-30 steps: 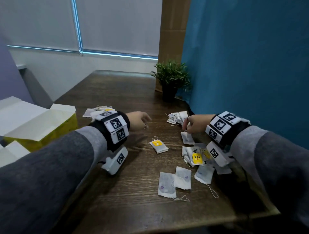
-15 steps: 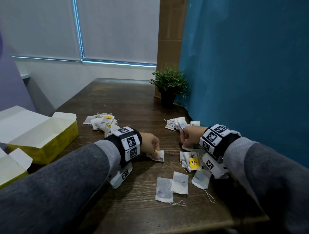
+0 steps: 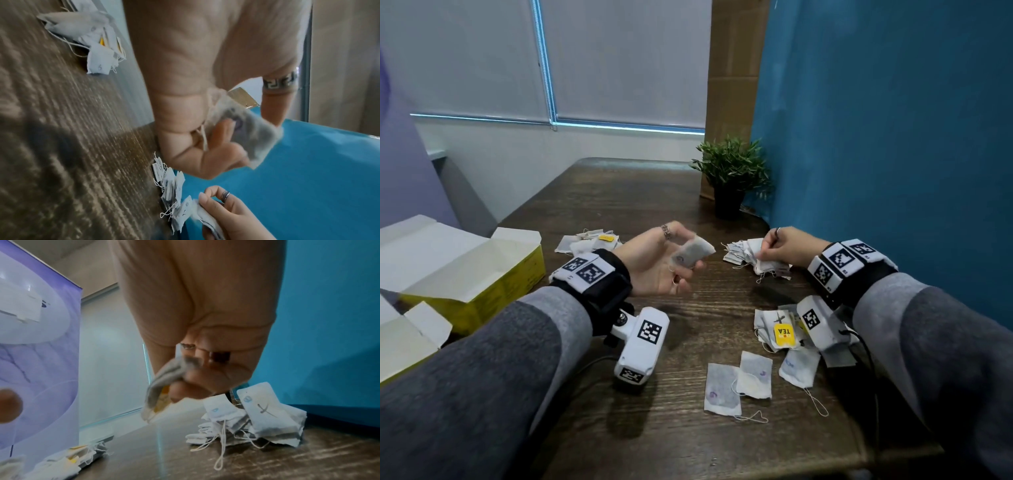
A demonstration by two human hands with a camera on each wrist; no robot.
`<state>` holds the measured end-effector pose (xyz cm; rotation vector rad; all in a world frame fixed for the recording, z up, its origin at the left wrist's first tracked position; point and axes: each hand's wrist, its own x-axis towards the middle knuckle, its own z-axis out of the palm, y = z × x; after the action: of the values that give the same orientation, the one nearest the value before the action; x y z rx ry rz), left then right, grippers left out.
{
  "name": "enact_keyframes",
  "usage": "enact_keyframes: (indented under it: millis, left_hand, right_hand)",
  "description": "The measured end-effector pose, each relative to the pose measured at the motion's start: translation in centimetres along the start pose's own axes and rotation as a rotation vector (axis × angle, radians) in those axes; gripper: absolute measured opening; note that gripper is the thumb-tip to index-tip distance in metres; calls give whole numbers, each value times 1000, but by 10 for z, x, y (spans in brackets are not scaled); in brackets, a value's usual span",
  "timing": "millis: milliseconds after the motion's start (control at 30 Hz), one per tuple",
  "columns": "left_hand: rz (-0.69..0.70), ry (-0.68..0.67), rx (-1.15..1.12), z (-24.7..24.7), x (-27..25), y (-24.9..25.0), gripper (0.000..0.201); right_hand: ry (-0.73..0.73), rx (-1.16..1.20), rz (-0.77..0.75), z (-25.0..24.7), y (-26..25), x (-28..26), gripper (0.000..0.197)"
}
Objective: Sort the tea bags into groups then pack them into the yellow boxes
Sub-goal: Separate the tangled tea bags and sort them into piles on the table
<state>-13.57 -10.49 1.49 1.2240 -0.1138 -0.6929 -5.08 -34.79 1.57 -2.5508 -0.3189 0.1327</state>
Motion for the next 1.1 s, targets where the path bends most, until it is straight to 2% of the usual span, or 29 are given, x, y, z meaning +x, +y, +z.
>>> enact_keyframes:
  millis: [133, 200, 267, 300, 367, 433, 500, 567, 633, 733, 800, 833, 900, 1000, 1067, 1100]
  left_hand:
    - [-9, 12, -31, -6, -4, -1, 25]
    - [-21, -2, -72, -15, -9, -1, 30]
    - [-9, 58, -63, -23, -12, 0, 33]
    - [-8, 129, -21, -24, -15, 1, 26]
    - [-32, 361, 153, -31, -14, 5, 2]
    - [-67, 630, 398, -43, -12, 10, 12]
    - [-92, 800, 763, -59, -11, 16, 23]
    - [-137, 862, 1031, -66, -13, 21, 35]
    - [-213, 864, 1187, -66, -15, 23, 40]
    - [-261, 882, 1496, -52, -15, 23, 51]
    - [-181, 799, 1529, -33, -15, 20, 56]
    - [-122, 686, 1503, -21, -15, 17, 57]
    - [-100, 405, 1423, 9, -14, 7, 56]
    - [-198, 99, 1268, 47, -13, -10, 58]
    - [-263, -4, 1220, 60, -12, -24, 63]
    - [-279, -39, 1261, 64, -10, -31, 65]
  right_hand:
    - [22, 146, 73, -2, 1, -1, 17]
    - [22, 237, 124, -4, 3, 1, 14]
    - [20, 320, 191, -5, 7, 5, 8]
    - [18, 337, 217, -6, 10, 8, 5]
    - [22, 282, 233, -6, 15, 13, 17]
    - [20, 85, 218, -7, 17, 16, 30]
    - [21, -118, 207, -7, 16, 13, 35]
    - [37, -216, 191, -10, 12, 8, 34]
    - [51, -242, 160, -13, 8, 5, 31]
    - [-28, -160, 127, -20, -2, -8, 31]
    - [-211, -156, 95, -23, -8, -22, 28]
    - [-308, -211, 84, -25, -10, -29, 29]
    - [-437, -338, 93, -26, -12, -42, 40]
    - [-532, -487, 95, -25, -5, -50, 81]
    - [-627, -516, 119, -18, 4, -55, 96]
    - [-662, -509, 138, -13, 8, -57, 97]
